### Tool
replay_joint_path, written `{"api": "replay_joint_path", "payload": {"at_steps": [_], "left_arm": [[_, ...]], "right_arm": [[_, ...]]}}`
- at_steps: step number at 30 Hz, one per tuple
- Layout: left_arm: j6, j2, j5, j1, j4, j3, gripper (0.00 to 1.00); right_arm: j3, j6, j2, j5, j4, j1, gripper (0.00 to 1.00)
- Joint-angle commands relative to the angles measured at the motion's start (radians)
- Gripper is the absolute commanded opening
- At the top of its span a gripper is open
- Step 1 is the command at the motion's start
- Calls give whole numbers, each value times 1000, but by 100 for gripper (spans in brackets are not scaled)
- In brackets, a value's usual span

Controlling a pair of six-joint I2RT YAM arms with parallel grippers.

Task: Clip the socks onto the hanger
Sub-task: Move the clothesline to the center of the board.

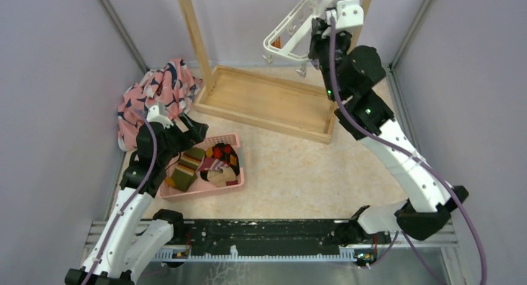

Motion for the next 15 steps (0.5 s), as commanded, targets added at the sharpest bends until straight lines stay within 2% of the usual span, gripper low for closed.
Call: {"api": "replay_joint_path", "payload": {"at_steps": [1, 2, 10, 15], "left_arm": [[21, -19, -26, -5, -27, 5, 98], [21, -20, -25, -5, -30, 4, 98], [26, -45, -46, -5, -48, -9, 98], [36, -51, -66, -5, -59, -10, 99]], "right_arm": [[105, -79, 107, 84, 150, -42, 3], [129, -83, 133, 84, 157, -53, 0], [277, -155, 331, 102, 224, -104, 0], [400, -152, 438, 103, 188, -134, 0]]}}
